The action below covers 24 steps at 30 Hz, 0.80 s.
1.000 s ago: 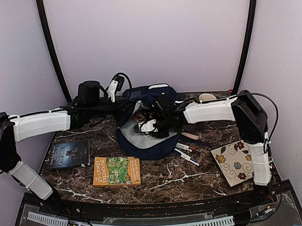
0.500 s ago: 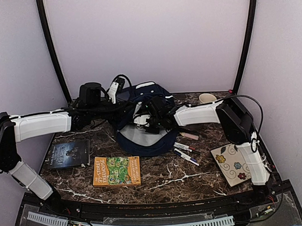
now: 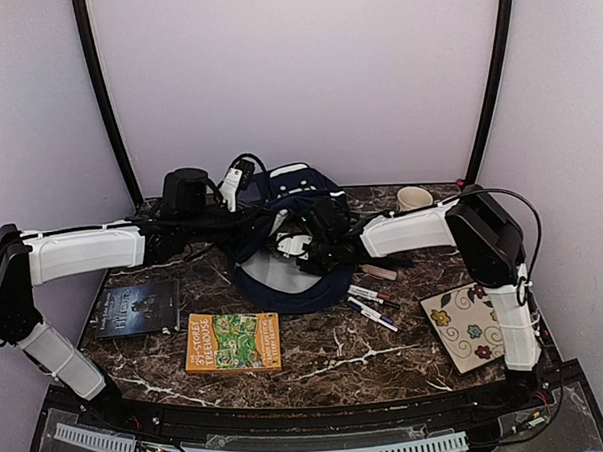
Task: Pack the student bag
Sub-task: Adjust the book in the largest pocket of the bag, then place the largest pocket of the bag in the student bag.
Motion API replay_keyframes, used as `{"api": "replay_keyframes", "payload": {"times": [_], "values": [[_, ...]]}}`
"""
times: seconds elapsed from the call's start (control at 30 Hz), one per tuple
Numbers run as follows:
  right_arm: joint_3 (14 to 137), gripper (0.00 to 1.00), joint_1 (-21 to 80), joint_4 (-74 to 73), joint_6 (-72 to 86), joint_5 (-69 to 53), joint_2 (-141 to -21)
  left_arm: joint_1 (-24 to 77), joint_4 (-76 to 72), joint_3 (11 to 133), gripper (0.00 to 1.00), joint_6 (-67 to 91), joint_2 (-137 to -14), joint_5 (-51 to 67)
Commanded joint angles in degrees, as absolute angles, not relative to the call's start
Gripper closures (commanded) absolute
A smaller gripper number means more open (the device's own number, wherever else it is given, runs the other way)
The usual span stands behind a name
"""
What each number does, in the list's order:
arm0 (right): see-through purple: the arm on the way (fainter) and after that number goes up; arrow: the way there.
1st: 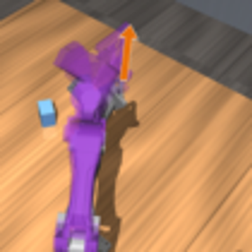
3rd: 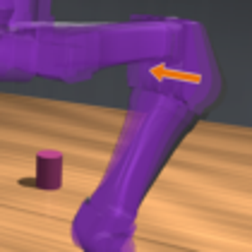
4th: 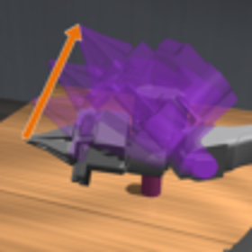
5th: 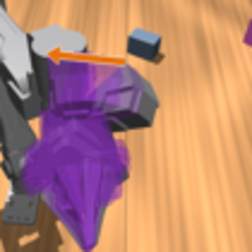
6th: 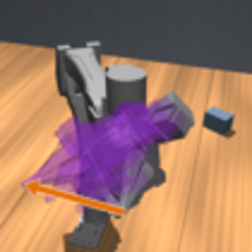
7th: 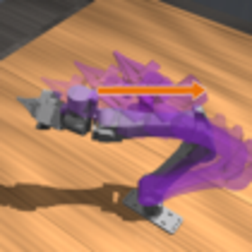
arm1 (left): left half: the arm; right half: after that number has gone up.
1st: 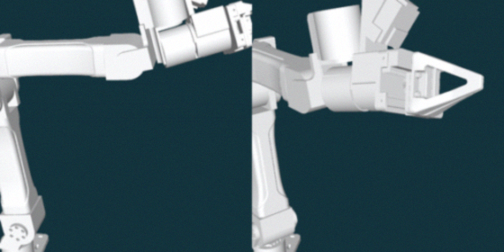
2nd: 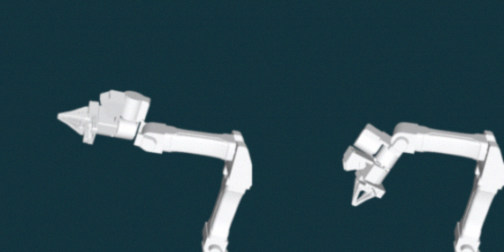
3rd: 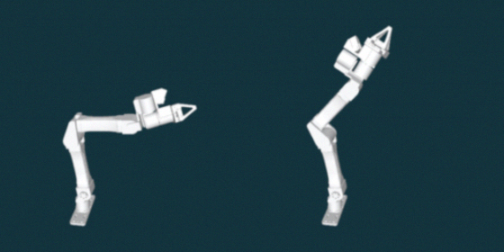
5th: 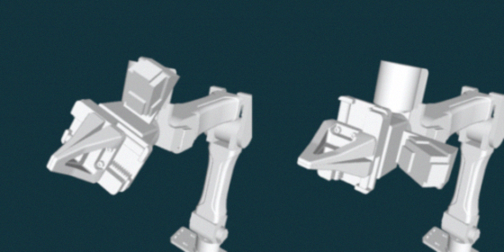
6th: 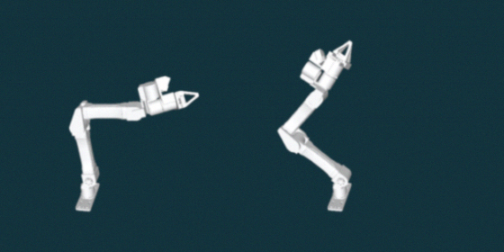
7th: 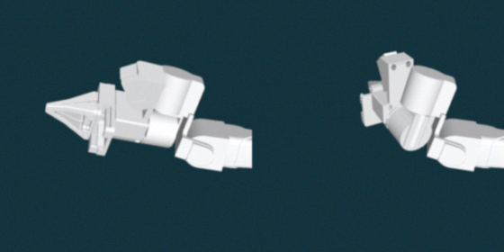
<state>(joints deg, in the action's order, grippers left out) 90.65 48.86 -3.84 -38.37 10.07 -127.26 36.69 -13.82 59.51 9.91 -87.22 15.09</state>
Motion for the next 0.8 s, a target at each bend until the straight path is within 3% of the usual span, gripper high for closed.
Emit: {"api": "replay_keyframes", "payload": {"times": [0.0,0.5,0.77], "values": [[81.5,0.70,49.7,-3.4,-36.8,4.0,-116.0,37.6,-17.4,58.6,1.00,11.6,-87.3,14.4],[68.7,0.69,50.0,-12.5,-30.2,-9.0,-98.6,37.4,-16.3,58.9,1.00,11.5,-94.5,11.7],[68.7,0.69,50.0,-16.7,-27.3,-14.0,-95.0,37.2,-4.7,63.4,0.97,9.3,-92.7,13.4]]}}
